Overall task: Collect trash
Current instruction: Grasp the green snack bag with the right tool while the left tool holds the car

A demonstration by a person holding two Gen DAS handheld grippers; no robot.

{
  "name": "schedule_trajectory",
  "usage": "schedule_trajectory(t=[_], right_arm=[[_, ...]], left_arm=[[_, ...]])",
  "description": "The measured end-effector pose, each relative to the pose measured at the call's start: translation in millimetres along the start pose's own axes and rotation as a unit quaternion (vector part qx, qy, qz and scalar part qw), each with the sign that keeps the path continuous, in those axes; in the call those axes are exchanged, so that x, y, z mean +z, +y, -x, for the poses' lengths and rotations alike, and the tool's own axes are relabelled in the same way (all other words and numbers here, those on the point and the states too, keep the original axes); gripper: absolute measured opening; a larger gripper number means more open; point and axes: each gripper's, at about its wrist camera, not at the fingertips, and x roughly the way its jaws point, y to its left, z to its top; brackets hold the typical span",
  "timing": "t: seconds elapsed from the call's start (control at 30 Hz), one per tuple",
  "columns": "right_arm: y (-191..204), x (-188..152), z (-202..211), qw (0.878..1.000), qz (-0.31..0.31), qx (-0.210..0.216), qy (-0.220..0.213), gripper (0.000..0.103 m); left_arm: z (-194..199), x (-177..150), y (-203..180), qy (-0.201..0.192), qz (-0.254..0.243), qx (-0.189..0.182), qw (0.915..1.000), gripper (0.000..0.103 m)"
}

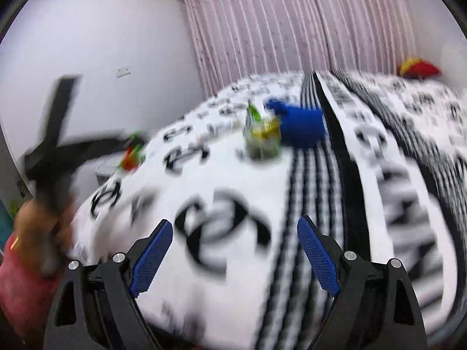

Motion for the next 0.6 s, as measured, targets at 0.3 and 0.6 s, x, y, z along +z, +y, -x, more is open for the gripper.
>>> schedule_trajectory(t=[0.3,0.6], right_arm=[[10,81,-129,0.991,0.066,-0.107,0.042,0.088],[9,81,-161,0.98,0.061,-0.149,0.118,0.036]], left_arm=[[45,-12,8,-0.032,-0.022,0.03,0.9988,0.04],[58,-17,7,-0.036,-0.025,0.024,0.9988,0.04]])
